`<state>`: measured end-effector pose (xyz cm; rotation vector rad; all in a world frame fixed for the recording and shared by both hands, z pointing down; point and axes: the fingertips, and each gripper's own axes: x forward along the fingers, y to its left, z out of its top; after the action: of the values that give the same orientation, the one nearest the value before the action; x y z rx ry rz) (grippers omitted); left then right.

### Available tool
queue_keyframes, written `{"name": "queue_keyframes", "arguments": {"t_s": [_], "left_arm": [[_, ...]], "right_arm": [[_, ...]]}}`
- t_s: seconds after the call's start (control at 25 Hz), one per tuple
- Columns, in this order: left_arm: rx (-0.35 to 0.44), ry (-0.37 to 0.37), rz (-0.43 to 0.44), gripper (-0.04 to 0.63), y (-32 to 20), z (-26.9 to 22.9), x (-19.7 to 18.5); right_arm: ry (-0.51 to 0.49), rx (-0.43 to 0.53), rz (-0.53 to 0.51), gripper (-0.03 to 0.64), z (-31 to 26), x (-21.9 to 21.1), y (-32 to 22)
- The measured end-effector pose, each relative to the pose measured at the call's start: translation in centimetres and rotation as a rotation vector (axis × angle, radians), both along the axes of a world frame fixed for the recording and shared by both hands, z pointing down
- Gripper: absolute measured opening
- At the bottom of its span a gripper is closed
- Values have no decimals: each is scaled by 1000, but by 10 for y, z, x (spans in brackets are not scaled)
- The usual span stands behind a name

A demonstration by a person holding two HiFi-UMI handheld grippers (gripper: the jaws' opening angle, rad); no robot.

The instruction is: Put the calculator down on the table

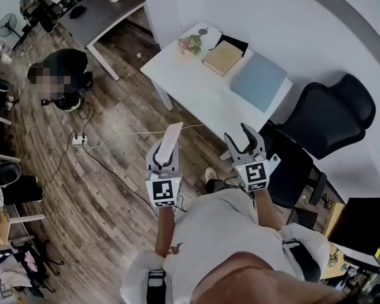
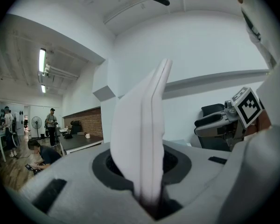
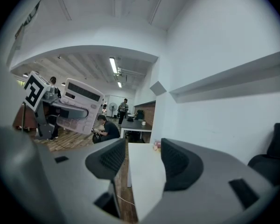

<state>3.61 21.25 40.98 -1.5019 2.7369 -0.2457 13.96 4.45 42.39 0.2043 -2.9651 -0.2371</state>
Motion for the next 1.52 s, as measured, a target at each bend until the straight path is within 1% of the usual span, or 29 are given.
{"name": "queue_keyframes", "arguments": {"t_s": [0.56, 0.96, 1.28, 1.52], "left_arm": [[-12, -20, -38, 109, -65, -11, -51], [-34, -26, -75, 109, -88, -8, -81], [-50, -11, -65, 109, -100, 0, -109], [-43, -9, -27, 109, -113, 3, -144]], "right_arm": [[-9, -10, -57, 241, -7, -62, -63], [-16, -23, -105, 241, -4, -104, -87], [-9, -34, -107, 241, 2, -137, -95], [1, -37, -73, 241, 6, -164, -101]]}}
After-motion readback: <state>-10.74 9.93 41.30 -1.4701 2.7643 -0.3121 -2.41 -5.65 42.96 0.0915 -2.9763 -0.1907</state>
